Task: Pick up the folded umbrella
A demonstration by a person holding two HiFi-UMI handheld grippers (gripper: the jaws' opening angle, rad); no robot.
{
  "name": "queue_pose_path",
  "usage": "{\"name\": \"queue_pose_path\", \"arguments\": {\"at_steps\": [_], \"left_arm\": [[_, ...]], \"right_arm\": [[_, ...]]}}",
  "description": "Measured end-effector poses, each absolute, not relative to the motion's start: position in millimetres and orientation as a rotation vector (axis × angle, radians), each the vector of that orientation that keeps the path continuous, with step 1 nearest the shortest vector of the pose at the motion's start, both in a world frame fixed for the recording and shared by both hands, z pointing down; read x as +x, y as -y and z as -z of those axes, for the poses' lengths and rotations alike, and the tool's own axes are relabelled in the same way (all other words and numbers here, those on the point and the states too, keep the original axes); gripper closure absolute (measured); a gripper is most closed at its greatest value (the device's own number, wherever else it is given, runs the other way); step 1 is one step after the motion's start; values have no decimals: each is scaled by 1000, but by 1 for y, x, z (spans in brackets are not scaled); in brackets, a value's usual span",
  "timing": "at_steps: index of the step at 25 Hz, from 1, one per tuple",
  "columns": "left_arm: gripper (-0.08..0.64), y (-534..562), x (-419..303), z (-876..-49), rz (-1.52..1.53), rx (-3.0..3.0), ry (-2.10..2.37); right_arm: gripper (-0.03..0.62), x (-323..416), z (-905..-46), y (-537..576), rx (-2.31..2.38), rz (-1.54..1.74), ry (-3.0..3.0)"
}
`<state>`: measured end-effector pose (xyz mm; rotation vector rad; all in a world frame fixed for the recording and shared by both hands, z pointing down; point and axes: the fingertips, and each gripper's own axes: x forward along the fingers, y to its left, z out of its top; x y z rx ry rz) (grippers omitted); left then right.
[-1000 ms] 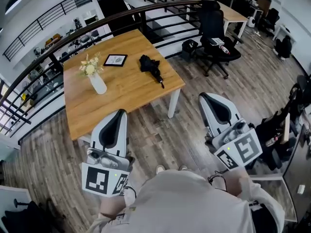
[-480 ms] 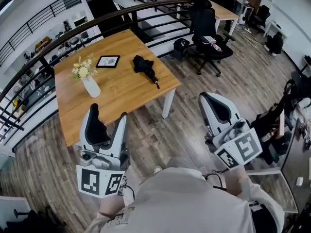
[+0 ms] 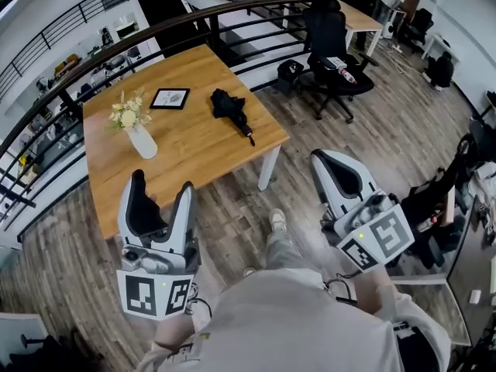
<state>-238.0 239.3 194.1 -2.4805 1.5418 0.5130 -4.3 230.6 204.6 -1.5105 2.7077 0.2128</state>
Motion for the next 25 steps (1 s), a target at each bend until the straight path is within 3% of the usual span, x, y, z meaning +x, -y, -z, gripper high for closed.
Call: {"name": "queue_pose_path", "arguments": {"at_steps": [25], "left_arm": [[207, 84, -71, -252, -99, -2510, -1768]], "right_arm": [[565, 139, -268, 109, -1395, -8, -2846]]}}
